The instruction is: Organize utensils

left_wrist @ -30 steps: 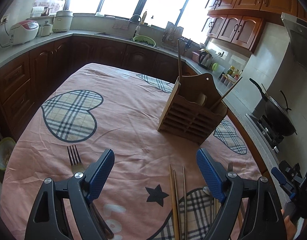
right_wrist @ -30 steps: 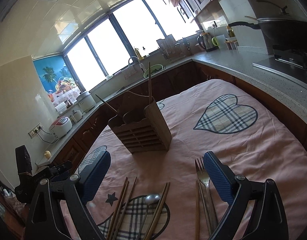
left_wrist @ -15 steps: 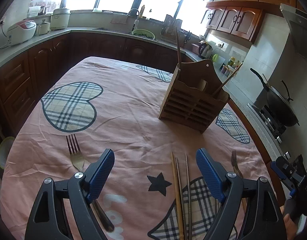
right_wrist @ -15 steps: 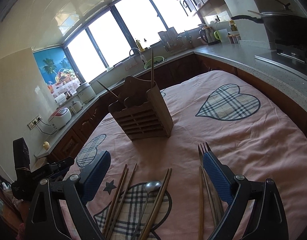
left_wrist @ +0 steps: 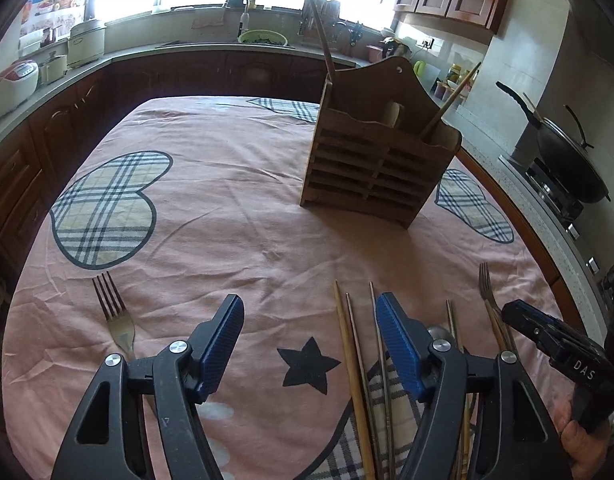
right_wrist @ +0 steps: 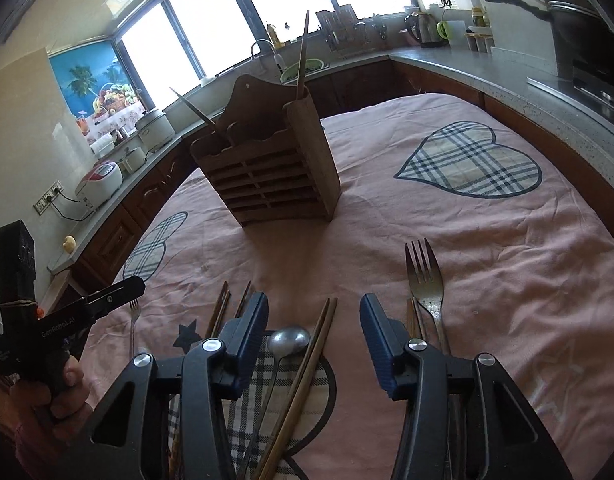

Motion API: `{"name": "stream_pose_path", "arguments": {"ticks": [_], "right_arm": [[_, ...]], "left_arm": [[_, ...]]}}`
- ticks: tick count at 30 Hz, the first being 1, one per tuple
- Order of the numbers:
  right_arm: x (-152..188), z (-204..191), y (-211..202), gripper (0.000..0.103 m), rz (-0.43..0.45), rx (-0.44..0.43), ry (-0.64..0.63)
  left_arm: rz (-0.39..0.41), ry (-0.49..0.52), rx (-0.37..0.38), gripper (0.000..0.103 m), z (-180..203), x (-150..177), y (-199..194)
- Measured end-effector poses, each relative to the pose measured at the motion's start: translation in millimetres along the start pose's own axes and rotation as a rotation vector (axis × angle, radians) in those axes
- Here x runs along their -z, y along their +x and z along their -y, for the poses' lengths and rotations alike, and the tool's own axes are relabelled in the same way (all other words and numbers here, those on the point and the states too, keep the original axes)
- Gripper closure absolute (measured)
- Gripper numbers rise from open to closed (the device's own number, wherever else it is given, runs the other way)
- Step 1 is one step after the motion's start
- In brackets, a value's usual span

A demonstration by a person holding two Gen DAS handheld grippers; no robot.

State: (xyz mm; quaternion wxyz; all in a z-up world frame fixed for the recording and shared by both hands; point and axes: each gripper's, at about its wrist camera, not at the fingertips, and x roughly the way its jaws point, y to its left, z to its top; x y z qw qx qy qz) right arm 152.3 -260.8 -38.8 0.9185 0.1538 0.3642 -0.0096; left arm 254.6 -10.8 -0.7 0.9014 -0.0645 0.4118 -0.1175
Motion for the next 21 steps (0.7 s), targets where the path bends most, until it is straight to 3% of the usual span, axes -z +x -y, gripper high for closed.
{"name": "stream_pose_path", "arguments": {"ticks": [3,5,10,21], "right_arm": [[4,-1,15,0.075,-0.054,0.012,-0.012],[5,0,24,0.079,-0.083,0.021,-0.013],[7,5,41,0.08,-0.133,0.03,-0.008],[6,8,62,0.088,-0.189,0.052,-0.041]], "left_arm": [[-0.029,0.036,0.01,0.048,12,-6,15],[-0.049,0.061,0.027,0.052,20,-10,24],[-0.103,0.132,0.065,0.058,37,-16,48],[-0.225,0.229,0.063,0.07,61,-30,115]]}}
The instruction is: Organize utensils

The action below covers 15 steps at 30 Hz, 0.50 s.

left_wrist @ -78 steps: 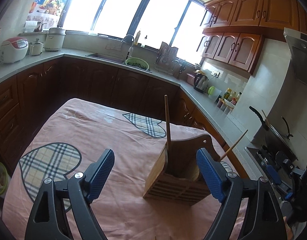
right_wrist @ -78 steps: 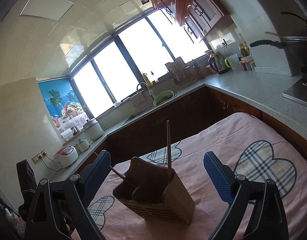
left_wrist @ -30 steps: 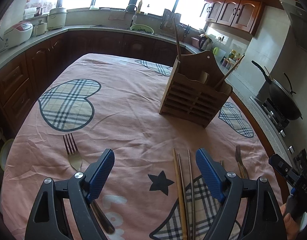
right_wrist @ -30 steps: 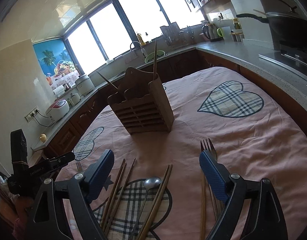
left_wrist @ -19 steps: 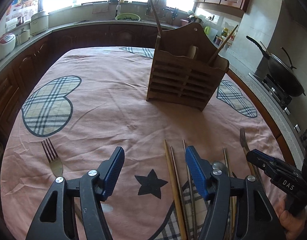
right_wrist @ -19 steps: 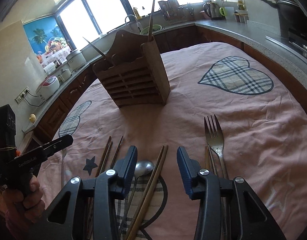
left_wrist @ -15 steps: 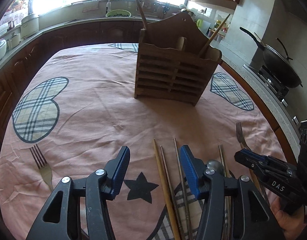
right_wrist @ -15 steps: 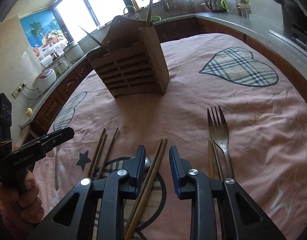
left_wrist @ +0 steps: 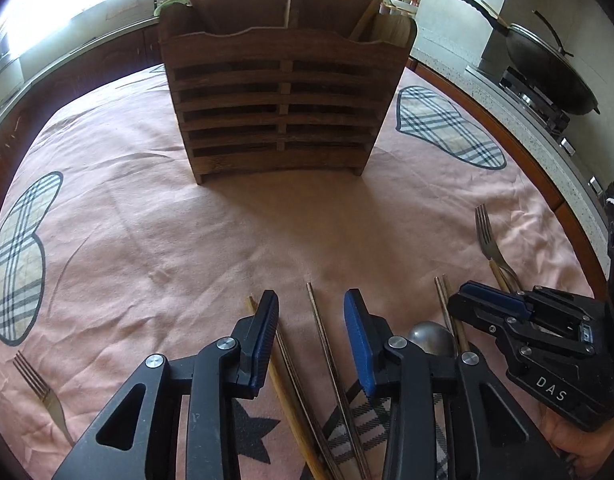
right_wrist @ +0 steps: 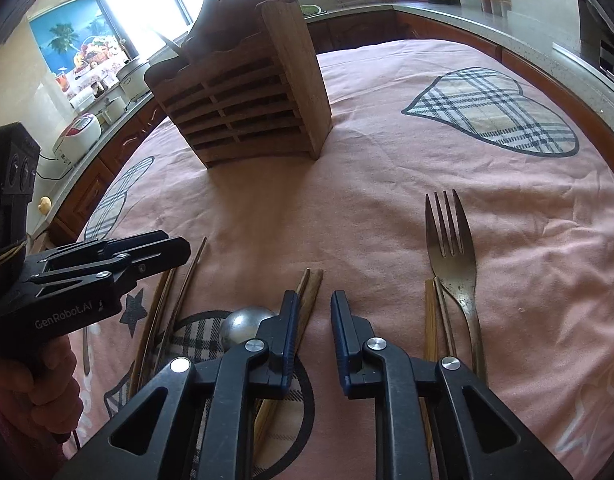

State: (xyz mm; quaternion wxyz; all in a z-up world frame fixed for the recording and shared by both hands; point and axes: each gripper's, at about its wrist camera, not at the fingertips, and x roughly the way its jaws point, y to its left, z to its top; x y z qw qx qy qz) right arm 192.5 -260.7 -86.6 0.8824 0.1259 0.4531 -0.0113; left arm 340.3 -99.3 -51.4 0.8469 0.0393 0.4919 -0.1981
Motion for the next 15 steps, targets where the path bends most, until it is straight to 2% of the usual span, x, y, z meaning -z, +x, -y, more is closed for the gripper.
{"name": "stream_pose_path", "arguments": {"ticks": [3,8,12,15], "right_arm": [[-2,-1,1,0.091,-0.015,0.013,-0.024],[-7,-9,7,0.09,-0.044,0.044,-0.078],[-11,-8,11,0.093,-0.042,0.034,-0.092],[-11,-8,11,0.093,-0.047,0.034,-0.116]], "left_arm": [[-0.049,0.03,-0.011,0.076,4,-4,15],[-0.05,0.075,-0.028,0.079,11,-9,23],[-0.046,0.073,-0.029,0.096,12,-11,27],[-0.038,0.064,-0.022,0.096,12,-8,26]]}}
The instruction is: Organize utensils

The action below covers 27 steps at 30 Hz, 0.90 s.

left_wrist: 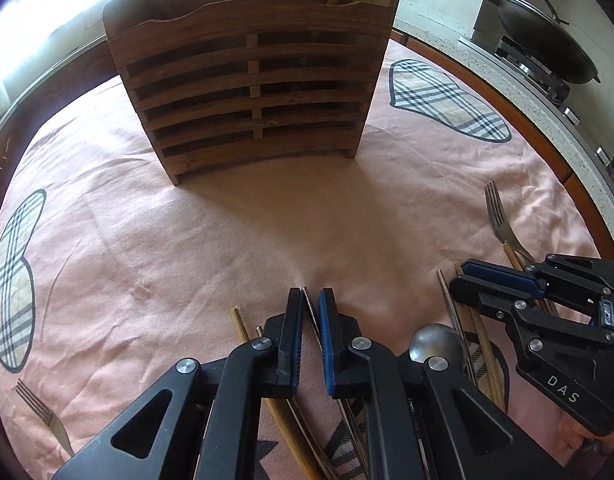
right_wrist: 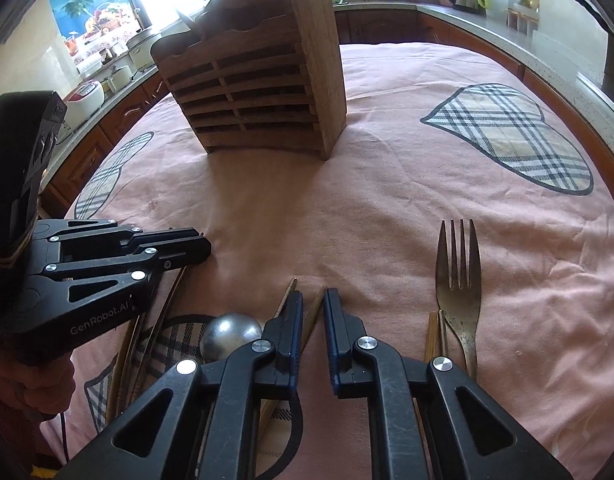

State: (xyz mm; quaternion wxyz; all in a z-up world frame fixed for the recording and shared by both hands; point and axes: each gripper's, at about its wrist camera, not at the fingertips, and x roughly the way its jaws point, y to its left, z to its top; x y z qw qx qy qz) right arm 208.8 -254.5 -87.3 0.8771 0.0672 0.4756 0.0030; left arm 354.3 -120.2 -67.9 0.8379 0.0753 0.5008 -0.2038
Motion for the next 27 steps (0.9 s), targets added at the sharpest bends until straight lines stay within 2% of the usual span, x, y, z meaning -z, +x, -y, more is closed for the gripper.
{"name": "stream_pose_path", "arguments": {"ticks": [3,6,12,19,27], "right_arm": [[0,0,-1,0.096,0.006,0.0,0.016],[1,8,-4,0.097,0.015,-0.055,0.078],[-1,10,-30,0.098,0.07,-0.105,0.107],[-10,5,-76,0.098,0.184,-0.146,0.108],[-22,-1,-125,0.098,0.318,-0.149,0.09]], "left_arm": [[0.004,-0.031,0.028,0.097,-6,4,-7],[0.027,-0.058,0.055,0.098,-10,8,-21],[0.109,-0.112,0.102,0.099,-16,19,-68],[0.235,-0.13,0.118,0.099,-20,36,-139],[0.364,-0.149,0.128,0.1,-36,62,-213]]}}
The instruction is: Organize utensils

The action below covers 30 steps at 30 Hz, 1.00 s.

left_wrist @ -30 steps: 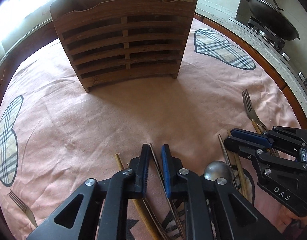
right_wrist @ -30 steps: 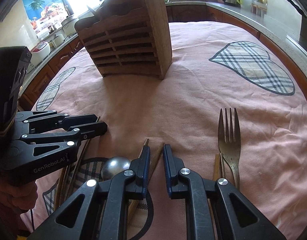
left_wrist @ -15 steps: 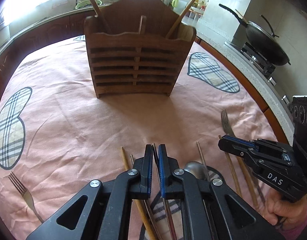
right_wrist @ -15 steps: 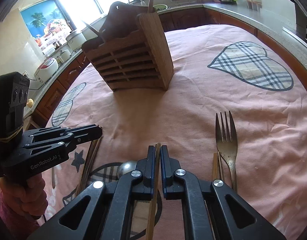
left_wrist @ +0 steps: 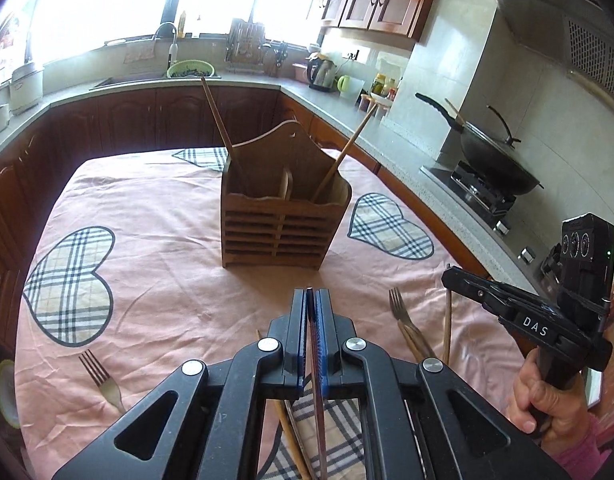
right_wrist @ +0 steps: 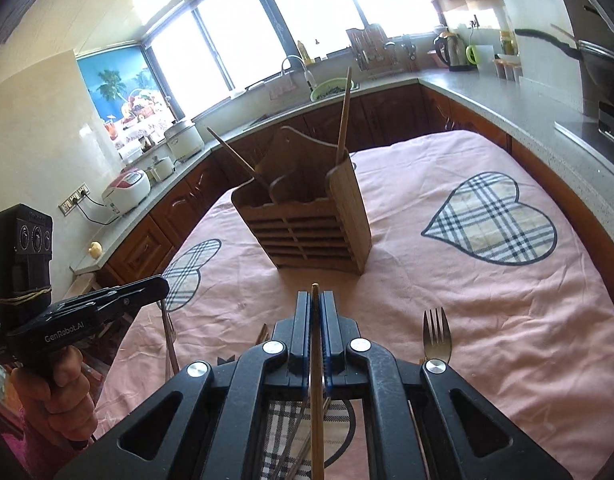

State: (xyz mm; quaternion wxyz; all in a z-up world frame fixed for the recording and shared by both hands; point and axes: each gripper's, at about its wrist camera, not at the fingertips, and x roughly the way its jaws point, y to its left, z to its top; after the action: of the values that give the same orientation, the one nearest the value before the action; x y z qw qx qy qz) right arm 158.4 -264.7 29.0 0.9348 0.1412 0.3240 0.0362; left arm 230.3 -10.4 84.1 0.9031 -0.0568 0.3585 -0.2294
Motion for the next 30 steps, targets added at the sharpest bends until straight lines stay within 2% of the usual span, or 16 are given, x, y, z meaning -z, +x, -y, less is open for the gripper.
{"name": "stream_pose_path", "arguments": {"ticks": [10,30], "right_arm": [[-15,-13,-32,0.098,0.095,-0.007,-0.023],[-36,-22,-62,0.098,0.241,-0.01,-0.048]], "left_arm": [[0.091,-0.013,0.001,0.101,-4,7,-51],[0.208,-0.067,0.001,0.101,-22,-1,-72]]}}
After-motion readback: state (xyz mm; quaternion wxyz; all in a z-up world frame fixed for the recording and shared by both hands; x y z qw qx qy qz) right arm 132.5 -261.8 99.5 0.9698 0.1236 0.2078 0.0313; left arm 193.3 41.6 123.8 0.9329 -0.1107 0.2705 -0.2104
